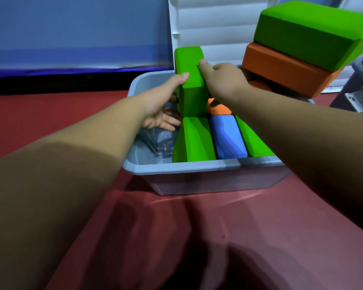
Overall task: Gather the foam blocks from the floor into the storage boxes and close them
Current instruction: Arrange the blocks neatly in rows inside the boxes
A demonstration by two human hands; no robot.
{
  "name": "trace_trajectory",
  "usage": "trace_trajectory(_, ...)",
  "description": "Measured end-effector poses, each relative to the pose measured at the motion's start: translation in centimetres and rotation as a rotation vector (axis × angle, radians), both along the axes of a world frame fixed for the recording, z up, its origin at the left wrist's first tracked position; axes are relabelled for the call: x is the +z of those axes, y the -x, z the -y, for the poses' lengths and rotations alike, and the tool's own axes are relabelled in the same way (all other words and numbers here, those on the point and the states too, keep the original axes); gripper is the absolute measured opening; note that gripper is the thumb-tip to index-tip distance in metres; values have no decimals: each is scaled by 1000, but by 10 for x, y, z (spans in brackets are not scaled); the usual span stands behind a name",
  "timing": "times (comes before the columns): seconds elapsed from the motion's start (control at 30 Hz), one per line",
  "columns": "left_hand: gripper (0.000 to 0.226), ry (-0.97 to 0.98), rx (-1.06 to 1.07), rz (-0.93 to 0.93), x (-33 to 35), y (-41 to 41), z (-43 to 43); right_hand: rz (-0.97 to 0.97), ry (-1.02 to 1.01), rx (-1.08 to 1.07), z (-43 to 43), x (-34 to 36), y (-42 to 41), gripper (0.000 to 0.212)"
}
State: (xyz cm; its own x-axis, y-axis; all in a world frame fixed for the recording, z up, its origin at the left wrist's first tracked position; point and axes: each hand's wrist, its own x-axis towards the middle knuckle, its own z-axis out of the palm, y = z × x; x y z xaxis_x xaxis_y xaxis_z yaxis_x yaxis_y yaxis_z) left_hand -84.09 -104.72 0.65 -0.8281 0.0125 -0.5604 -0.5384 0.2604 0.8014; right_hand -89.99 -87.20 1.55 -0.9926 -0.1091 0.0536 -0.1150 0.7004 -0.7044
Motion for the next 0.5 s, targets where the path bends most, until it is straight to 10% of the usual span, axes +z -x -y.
trace_trajectory(0.5,102,-11,-12,194,-48,29,8,101,-153,9,-5,-48,24,58)
